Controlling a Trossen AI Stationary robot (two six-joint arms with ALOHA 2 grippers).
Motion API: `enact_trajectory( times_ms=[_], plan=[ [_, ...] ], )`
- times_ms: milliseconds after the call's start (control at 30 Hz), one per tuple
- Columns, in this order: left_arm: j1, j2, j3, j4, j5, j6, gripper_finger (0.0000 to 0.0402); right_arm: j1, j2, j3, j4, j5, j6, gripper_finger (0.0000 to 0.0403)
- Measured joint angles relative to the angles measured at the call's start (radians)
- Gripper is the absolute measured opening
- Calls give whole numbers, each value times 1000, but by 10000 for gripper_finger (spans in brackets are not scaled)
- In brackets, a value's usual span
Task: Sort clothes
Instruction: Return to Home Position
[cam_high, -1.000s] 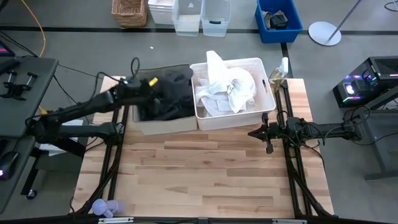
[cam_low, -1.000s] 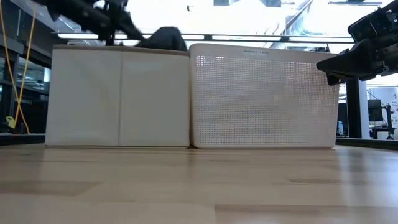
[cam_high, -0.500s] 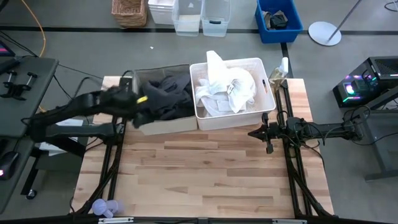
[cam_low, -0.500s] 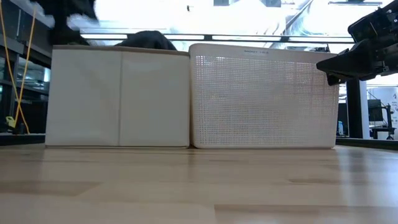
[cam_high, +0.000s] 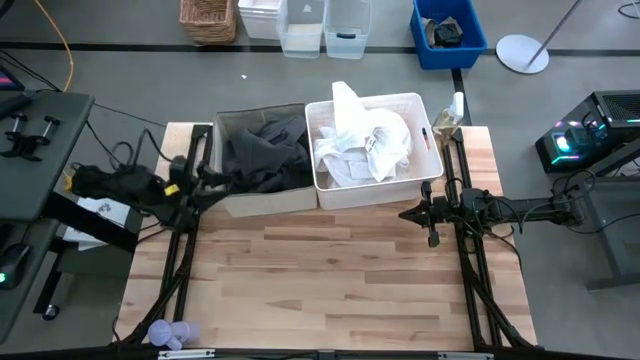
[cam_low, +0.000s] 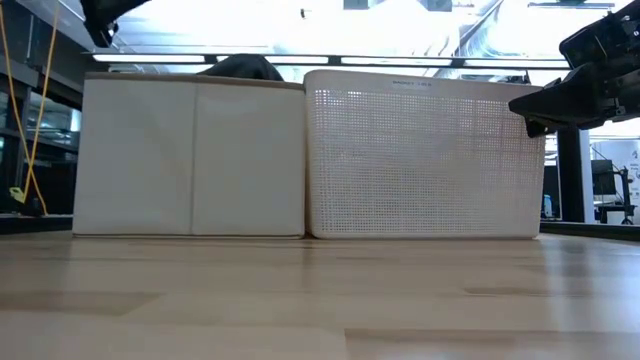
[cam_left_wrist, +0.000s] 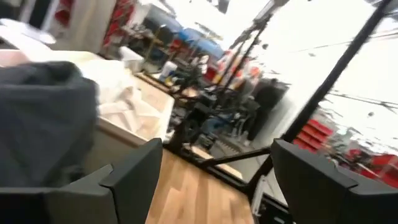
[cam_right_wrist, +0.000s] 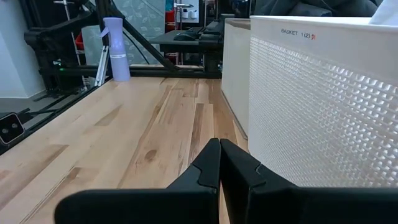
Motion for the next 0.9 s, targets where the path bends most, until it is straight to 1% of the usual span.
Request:
enact_trajectory(
  times_ms=[100,167,333,400,467,567,667,700,800,900],
  plan=[
    [-25,-3,-76,153,33,52,287,0,0,0,0,0,0,0],
    [-29,-4,-103,224,49,108,287,0,0,0,0,0,0,0],
    [-3,-4,-101,286,45,277,287,0,0,0,0,0,0,0],
    [17,-4,-81,277,46,329,286,0,0,0,0,0,0,0],
    [40,-4,-53,210,81,361,284,0,0,0,0,0,0,0],
    [75,-3,-1,51,194,375,279,0,0,0,0,0,0,0],
    [96,-13,4,-30,311,414,270,0,0,0,0,0,0,0],
    [100,-15,-4,-36,335,421,266,0,0,0,0,0,0,0],
    [100,-49,-65,19,371,435,253,0,0,0,0,0,0,0],
    [100,-98,-163,168,400,435,241,0,0,0,0,0,0,0]
  ],
)
